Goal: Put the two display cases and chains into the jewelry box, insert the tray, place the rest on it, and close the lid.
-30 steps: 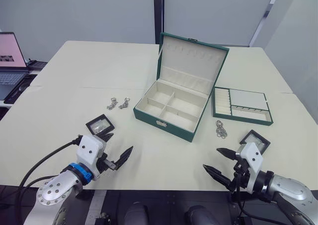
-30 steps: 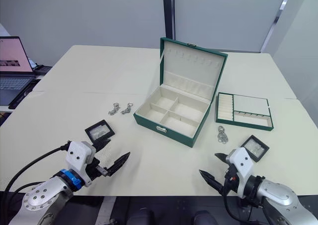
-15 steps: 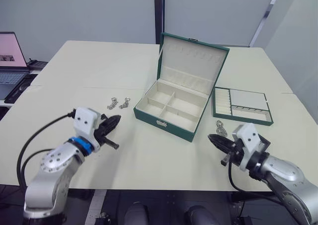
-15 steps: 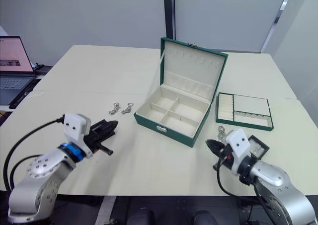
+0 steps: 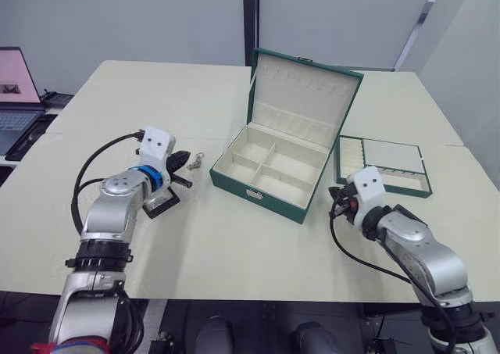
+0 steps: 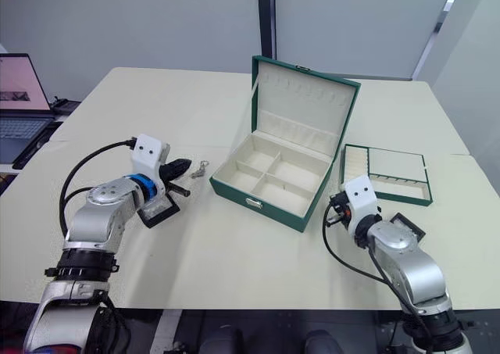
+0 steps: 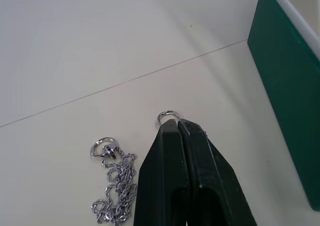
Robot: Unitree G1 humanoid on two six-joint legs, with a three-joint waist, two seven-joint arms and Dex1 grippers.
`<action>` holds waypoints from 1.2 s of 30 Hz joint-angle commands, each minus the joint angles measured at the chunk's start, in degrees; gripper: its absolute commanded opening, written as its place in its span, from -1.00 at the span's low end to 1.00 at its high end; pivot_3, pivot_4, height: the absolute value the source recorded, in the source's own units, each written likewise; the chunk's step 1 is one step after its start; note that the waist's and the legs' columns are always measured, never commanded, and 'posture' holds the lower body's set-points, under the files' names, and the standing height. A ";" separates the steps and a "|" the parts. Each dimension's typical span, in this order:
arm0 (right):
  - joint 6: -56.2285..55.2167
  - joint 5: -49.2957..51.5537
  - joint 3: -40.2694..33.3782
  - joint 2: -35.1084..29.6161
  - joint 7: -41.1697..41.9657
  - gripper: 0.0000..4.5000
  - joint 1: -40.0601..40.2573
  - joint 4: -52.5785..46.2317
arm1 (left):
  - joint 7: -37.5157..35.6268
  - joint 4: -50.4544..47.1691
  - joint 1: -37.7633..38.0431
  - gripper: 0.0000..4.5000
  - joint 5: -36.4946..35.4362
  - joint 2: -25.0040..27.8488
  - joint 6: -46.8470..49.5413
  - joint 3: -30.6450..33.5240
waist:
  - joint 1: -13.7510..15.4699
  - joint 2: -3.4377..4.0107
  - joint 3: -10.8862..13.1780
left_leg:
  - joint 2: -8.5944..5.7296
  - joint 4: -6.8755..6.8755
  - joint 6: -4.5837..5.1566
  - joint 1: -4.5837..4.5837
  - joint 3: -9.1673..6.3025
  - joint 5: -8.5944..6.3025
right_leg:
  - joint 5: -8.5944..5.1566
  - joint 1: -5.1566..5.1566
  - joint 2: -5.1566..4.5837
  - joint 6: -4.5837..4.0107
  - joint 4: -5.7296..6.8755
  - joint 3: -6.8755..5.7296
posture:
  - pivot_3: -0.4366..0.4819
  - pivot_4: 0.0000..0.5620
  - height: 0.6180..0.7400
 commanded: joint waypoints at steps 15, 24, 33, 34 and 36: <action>0.50 -3.88 3.47 2.65 0.69 -0.99 -4.71 1.91 | -9.57 10.87 -7.03 -1.00 3.65 -2.44 -5.68 -3.79 | -0.19 0.01 0.00 | 0.02 0.02 -0.01 0.00 0.01 0.01 | 0.00 0.00 0.02 0.00 0.06 -0.01 | -0.05 -0.47 1.00; -0.21 -4.64 4.76 3.23 2.40 -0.99 -6.90 3.93 | -10.51 3.59 -2.77 -1.00 2.89 -2.87 -1.96 -3.47 | -0.30 0.01 0.00 | 0.03 0.03 -0.02 0.01 0.01 0.02 | 0.00 0.00 0.02 0.00 0.09 -0.01 | -0.05 -0.47 1.00; -1.67 -5.54 5.18 3.62 3.95 -0.99 -8.26 5.89 | -10.81 -8.34 2.30 -1.00 1.27 -3.23 5.48 -2.55 | -0.43 0.01 0.00 | 0.04 0.05 -0.02 0.02 0.01 0.02 | 0.00 -0.02 0.03 0.00 0.21 0.01 | -0.05 -0.47 1.00; -1.78 -5.56 5.18 3.60 4.05 -0.99 -8.33 6.02 | -10.82 -9.48 2.96 -1.00 1.12 -3.17 6.12 -2.38 | -0.43 0.01 0.00 | 0.04 0.06 -0.02 0.02 0.01 0.02 | 0.00 -0.03 0.03 0.01 0.26 0.01 | -0.05 -0.47 1.00; -2.02 -5.62 5.25 3.50 4.27 -0.99 -8.37 6.21 | -10.77 -11.66 4.26 -1.00 0.82 -3.02 7.29 -2.15 | -0.43 0.01 0.00 | 0.04 0.07 -0.02 0.04 0.01 0.02 | 0.00 -0.05 0.03 0.01 0.32 0.02 | -0.05 -0.47 1.00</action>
